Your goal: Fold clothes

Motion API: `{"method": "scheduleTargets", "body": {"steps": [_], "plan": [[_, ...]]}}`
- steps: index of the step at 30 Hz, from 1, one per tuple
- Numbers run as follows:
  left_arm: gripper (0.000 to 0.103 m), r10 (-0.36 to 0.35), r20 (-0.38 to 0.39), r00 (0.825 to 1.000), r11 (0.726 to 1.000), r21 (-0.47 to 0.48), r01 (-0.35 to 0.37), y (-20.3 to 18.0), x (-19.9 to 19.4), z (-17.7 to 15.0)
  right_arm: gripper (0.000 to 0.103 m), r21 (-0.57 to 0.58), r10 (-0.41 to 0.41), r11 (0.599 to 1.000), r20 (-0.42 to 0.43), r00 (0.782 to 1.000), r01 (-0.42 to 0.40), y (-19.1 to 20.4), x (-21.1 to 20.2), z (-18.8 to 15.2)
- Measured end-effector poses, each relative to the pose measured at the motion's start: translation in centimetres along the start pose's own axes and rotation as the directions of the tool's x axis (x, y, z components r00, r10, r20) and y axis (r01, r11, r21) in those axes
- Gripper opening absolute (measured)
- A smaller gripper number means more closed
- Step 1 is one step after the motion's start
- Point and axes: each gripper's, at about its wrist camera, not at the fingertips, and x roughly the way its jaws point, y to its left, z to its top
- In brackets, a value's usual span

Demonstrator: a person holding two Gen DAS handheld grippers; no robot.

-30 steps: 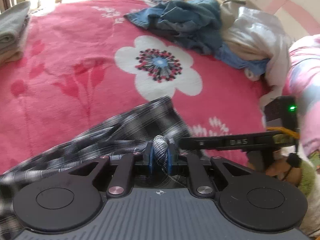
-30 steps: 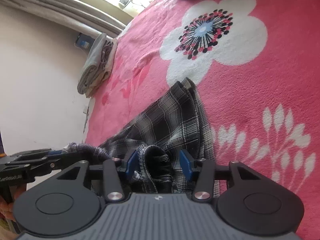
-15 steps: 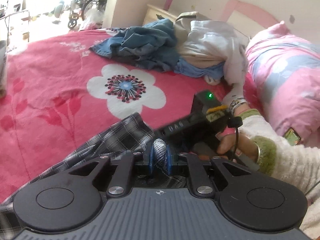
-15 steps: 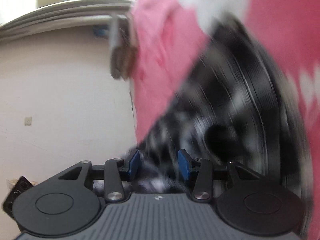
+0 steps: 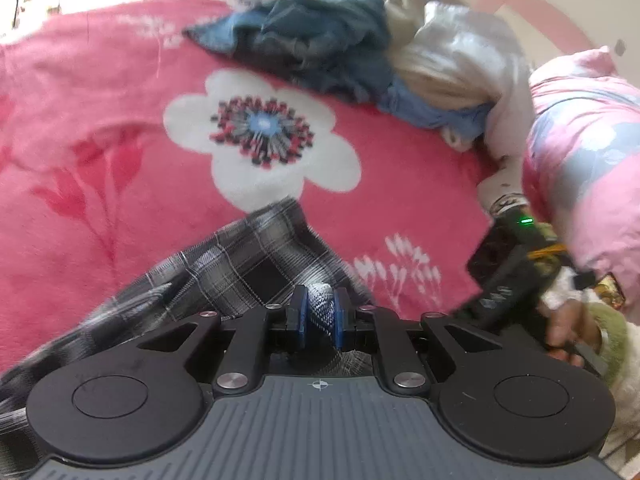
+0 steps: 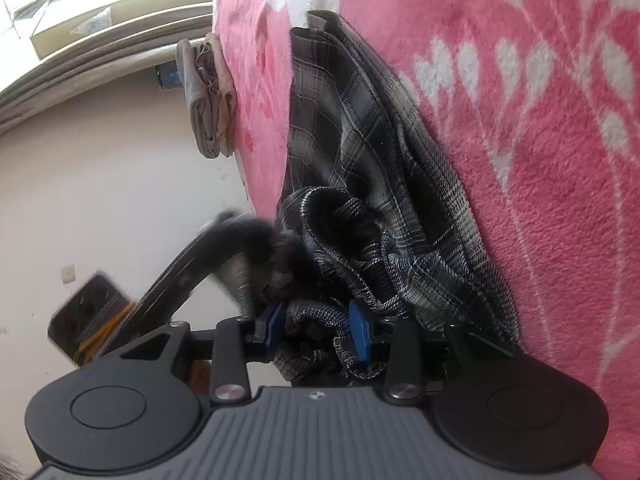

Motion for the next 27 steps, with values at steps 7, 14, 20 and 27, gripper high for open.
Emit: {"method": "scheduleTargets", "body": {"steps": [7,14,20,27], "plan": [[0.030,0.081,-0.046,0.996,0.997,0.006,-0.081,0.2,4.0,-0.7,0.040,-0.143,-0.093,0.983,0.164,0.982,0.117,2.5,-3.1,-0.1],[0.058,0.073,-0.051,0.996,0.997,0.003,-0.072,-0.8,3.4,-0.4,0.044,-0.258,-0.092,0.954,0.238,0.967,0.154,4.6,-4.0,-0.8],[0.062,0.064,0.039,0.997,0.976,-0.210,-0.054,2.4,0.5,0.3,0.059,-0.269,-0.083,0.952,0.223,0.971,0.143,4.7,-3.3,-0.6],[0.062,0.110,0.073,0.991,0.969,-0.228,-0.090,4.0,-2.8,-1.1,0.082,-0.290,-0.090,0.945,0.215,0.972,0.152,4.4,-2.7,-0.7]]}}
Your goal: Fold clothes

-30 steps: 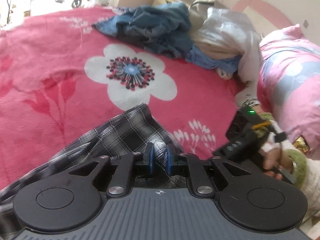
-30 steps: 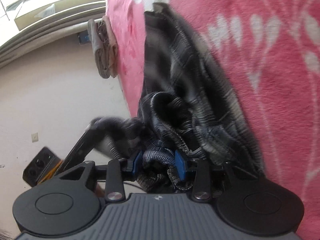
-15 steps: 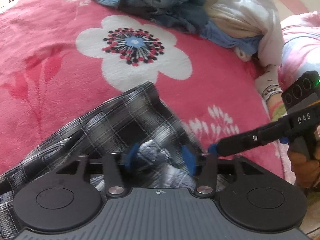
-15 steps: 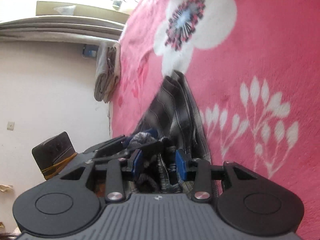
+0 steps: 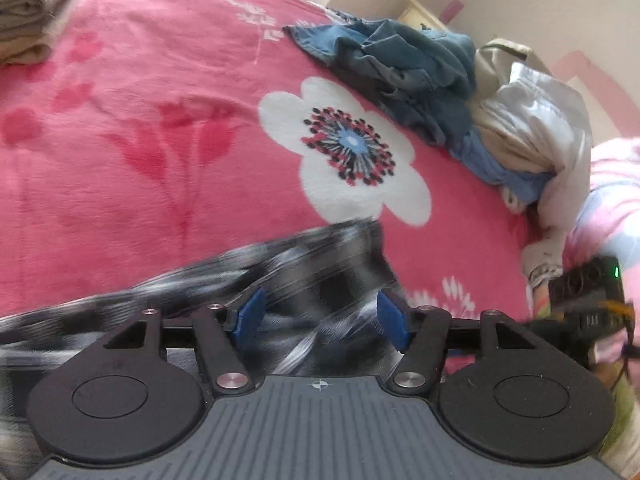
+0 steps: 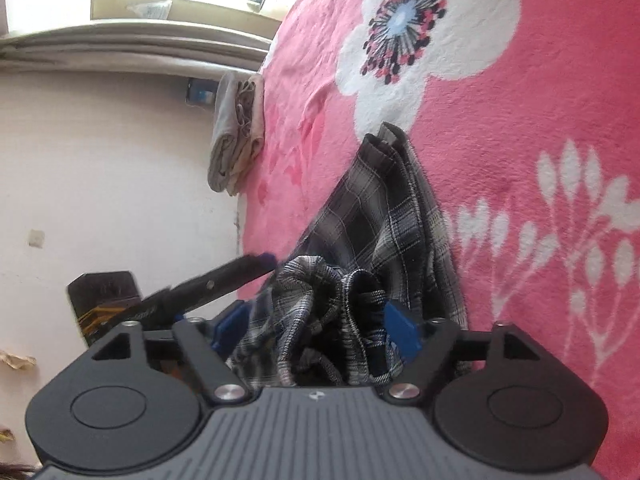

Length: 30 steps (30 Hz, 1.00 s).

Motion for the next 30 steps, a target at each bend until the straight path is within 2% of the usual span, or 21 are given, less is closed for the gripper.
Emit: {"method": "scheduleTargets", "body": {"steps": [8,11,14,16,17,20,22,24,30], "plan": [[0.062,0.107,-0.039,0.993,0.981,0.169,-0.099,-0.9,1.0,-3.3,0.090,-0.113,-0.090,0.990,-0.096,0.991,0.079,1.9,3.8,-0.1],[0.062,0.125,-0.021,0.992,0.969,0.215,-0.117,-1.2,1.6,-3.8,0.091,-0.180,-0.148,0.975,-0.108,0.983,0.127,2.9,5.2,0.3],[0.062,0.129,-0.009,0.992,0.965,0.233,-0.123,-1.1,2.0,-4.1,0.087,-0.182,-0.179,0.971,-0.115,0.977,0.156,3.2,6.0,0.8],[0.063,0.127,-0.001,0.992,0.963,0.239,-0.123,-1.0,2.1,-4.3,0.076,-0.153,-0.188,0.974,-0.122,0.975,0.169,3.0,6.3,1.1],[0.063,0.121,0.004,0.993,0.964,0.237,-0.118,-0.8,2.1,-4.4,0.075,-0.140,-0.196,0.974,-0.122,0.973,0.178,2.9,6.4,1.3],[0.063,0.109,0.024,0.994,0.963,0.245,-0.111,-0.7,2.1,-4.9,0.060,-0.104,-0.221,0.972,-0.119,0.968,0.209,2.5,6.5,1.5],[0.063,0.106,0.036,0.994,0.962,0.250,-0.112,-0.7,2.0,-5.2,0.037,-0.080,-0.236,0.970,-0.111,0.966,0.228,2.2,6.2,1.5],[0.063,0.105,0.046,0.993,0.960,0.255,-0.113,-0.8,1.9,-5.3,0.027,-0.083,-0.247,0.967,-0.098,0.964,0.239,2.7,5.9,1.3],[0.063,0.066,0.088,0.994,0.971,0.225,-0.085,-1.0,-0.1,-5.0,0.021,-0.177,-0.275,0.948,-0.033,0.961,0.265,6.6,4.5,0.1]]}}
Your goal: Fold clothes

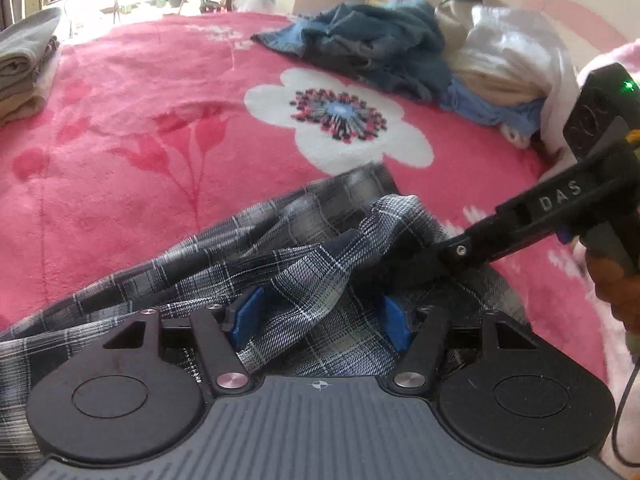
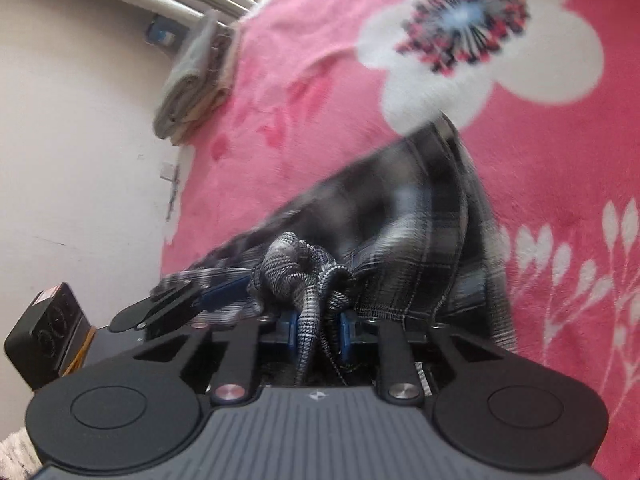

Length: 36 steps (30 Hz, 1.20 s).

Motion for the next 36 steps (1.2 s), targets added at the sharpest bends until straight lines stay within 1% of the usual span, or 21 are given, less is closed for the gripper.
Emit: {"method": "scheduleTargets", "body": {"steps": [6,10,15,20,24,27,29,31,32,33,34,36], "plan": [[0.063,-0.011,0.063,0.998,0.999,-0.040,0.013,0.1,-2.0,1.2,0.020,0.039,0.063,0.997,0.053,0.997,-0.066,1.0,-1.7,0.8],[0.064,-0.015,0.077,0.997,0.998,-0.065,0.020,0.1,-2.3,2.2,0.020,0.061,0.076,0.995,0.080,0.994,-0.081,1.2,-2.5,1.6],[0.064,-0.011,0.057,0.998,0.998,-0.055,0.014,-0.3,-1.0,2.4,0.020,0.102,0.055,0.993,0.084,0.995,-0.064,-0.1,-2.3,2.0],[0.065,0.001,0.025,1.000,1.000,-0.030,-0.001,-0.9,0.2,2.3,0.020,0.135,0.056,0.989,0.082,0.995,-0.066,-1.9,-2.0,1.7],[0.065,0.003,0.021,1.000,1.000,-0.021,-0.003,-1.3,0.1,2.5,0.020,0.168,0.056,0.983,0.088,0.995,-0.070,-3.1,-1.2,1.7],[0.065,-0.016,0.027,1.000,1.000,0.010,0.015,-2.4,-0.5,2.4,0.020,0.237,0.042,0.970,0.081,0.996,-0.060,-4.8,-0.2,1.8],[0.066,-0.033,0.028,0.999,0.998,0.051,0.031,-3.4,-0.9,2.0,0.023,0.283,0.042,0.957,0.079,0.996,-0.063,-5.7,0.2,1.7],[0.067,-0.034,0.019,0.999,0.994,0.100,0.032,-4.6,-0.8,1.3,0.032,0.303,0.058,0.949,0.090,0.994,-0.083,-6.2,0.0,1.6],[0.067,-0.029,0.011,1.000,0.991,0.130,0.028,-5.2,-0.7,0.9,0.037,0.302,0.073,0.948,0.109,0.991,-0.103,-6.3,-0.6,1.4],[0.067,-0.023,0.005,1.000,0.987,0.156,0.022,-5.7,-0.5,0.4,0.049,0.294,0.084,0.948,0.138,0.987,-0.122,-6.3,-1.5,1.1],[0.067,-0.017,0.000,1.000,0.984,0.179,0.016,-6.1,-0.4,0.0,0.056,0.281,0.090,0.950,0.181,0.979,-0.139,-6.3,-2.7,0.6],[0.067,-0.006,-0.005,1.000,0.977,0.213,0.006,-6.7,-0.3,-0.7,0.060,0.246,0.088,0.957,0.266,0.960,-0.156,-6.3,-5.4,-0.9]]}}
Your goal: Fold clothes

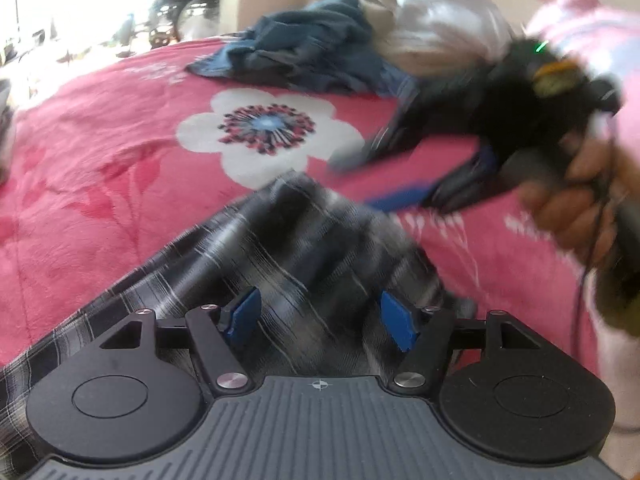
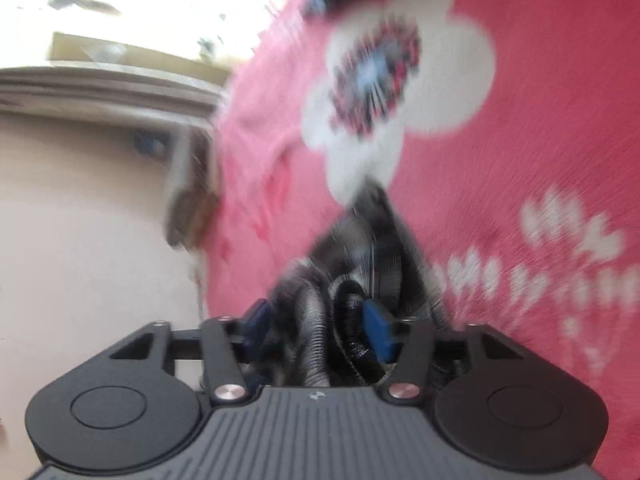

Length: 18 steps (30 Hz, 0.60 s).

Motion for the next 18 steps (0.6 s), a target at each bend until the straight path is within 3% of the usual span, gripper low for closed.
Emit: {"method": "scheduleTargets", "body": {"steps": [2,4,11,18], "plan": [[0.067,0.000,-0.002,1.000,1.000,0.026,0.000,-0.6,-0.1,-0.3,0.067,0.003,0.018,1.000,0.046,0.999,-0.018,-0.6,-2.5,-1.3],[0.067,-0.004,0.001,1.000,0.998,0.065,0.003,-1.3,-0.3,-0.5,0.073,0.042,0.043,0.998,0.037,0.998,-0.044,-1.8,-3.8,-2.7],[0.073,0.047,0.027,0.999,0.971,0.234,-0.052,-4.8,0.0,-0.9,0.075,0.170,0.086,0.983,-0.061,0.994,-0.074,-4.6,-1.2,-6.5],[0.079,0.114,0.055,0.992,0.933,0.337,-0.126,-7.1,1.2,-1.4,0.076,0.167,0.228,0.961,-0.024,0.973,-0.221,-4.4,-1.0,-6.7]]}}
